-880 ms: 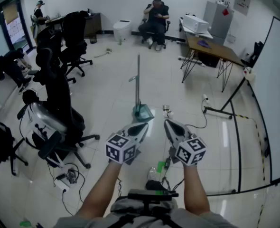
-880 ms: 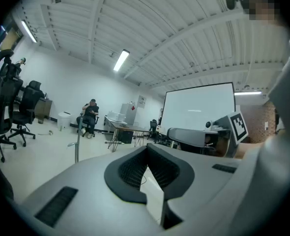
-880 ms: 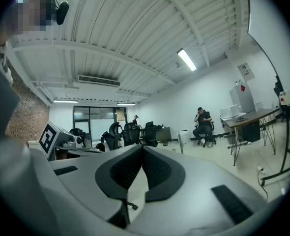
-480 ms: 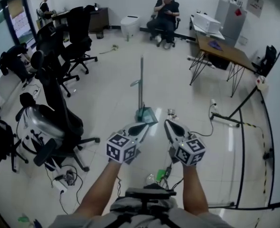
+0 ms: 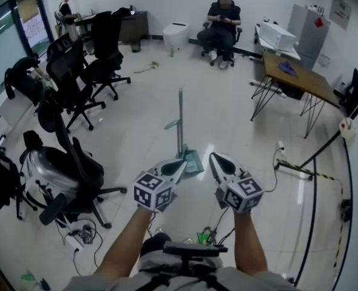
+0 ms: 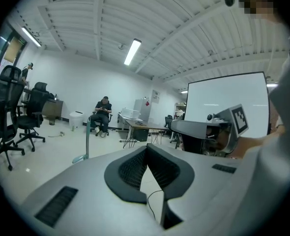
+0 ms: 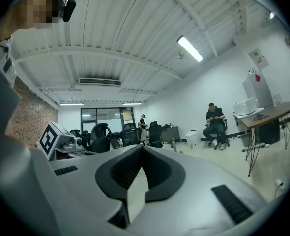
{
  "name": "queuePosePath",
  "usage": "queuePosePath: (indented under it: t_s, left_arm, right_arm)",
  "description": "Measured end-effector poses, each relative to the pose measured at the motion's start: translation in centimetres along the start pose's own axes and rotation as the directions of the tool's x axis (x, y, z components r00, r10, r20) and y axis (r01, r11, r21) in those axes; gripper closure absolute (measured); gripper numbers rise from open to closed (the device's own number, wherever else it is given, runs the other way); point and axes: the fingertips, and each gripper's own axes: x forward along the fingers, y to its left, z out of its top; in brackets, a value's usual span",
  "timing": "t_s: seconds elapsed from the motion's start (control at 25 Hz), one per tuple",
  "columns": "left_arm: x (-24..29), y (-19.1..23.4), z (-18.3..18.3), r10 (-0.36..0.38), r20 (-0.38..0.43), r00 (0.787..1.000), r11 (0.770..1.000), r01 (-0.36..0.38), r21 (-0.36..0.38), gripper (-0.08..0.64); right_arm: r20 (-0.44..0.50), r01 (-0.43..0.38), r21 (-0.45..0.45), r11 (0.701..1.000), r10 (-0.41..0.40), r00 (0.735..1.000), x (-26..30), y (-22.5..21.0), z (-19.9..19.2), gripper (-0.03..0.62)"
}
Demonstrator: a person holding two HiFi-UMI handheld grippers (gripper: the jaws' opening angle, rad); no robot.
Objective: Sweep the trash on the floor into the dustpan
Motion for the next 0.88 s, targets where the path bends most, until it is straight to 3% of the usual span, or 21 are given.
queuePosePath:
  t_s: [0.16,0.36,0.44,0.88]
  left_arm:
    - [2.8,3.1,0.3,0.002,-0.012,1.0,1.0,-0.002,-0.018,0.555]
    - [7.4,7.4,0.6,-0.057,-0.036,0.998,0.998,0.057,-0.021,0.554]
    - [9.2,9.8,0.4,-0.074,-0.047,0.996,0.997,0.073,-0.034,0.554]
    - [15.5,23.9,0.5,-0.16,-0.084,0.984,0.982,0.149,-0.119,0.555]
  right_arm:
    - [-0.019,-0.005,-0.015,1.0,0.004,1.0,2.7,-2.5,-0.2,0.592]
    - [-0.085,0.072,-0.074,0.995,-0.078,0.993,6.8,-6.2,-0.7,0.592]
    - [-0.12,0.089,-0.116,0.989,-0.103,0.987,9.2,-7.1,-1.0,0.592]
    - [-0.21,0.198,-0.141,0.97,-0.225,0.952,21.9,-12.1,-1.5,0.592]
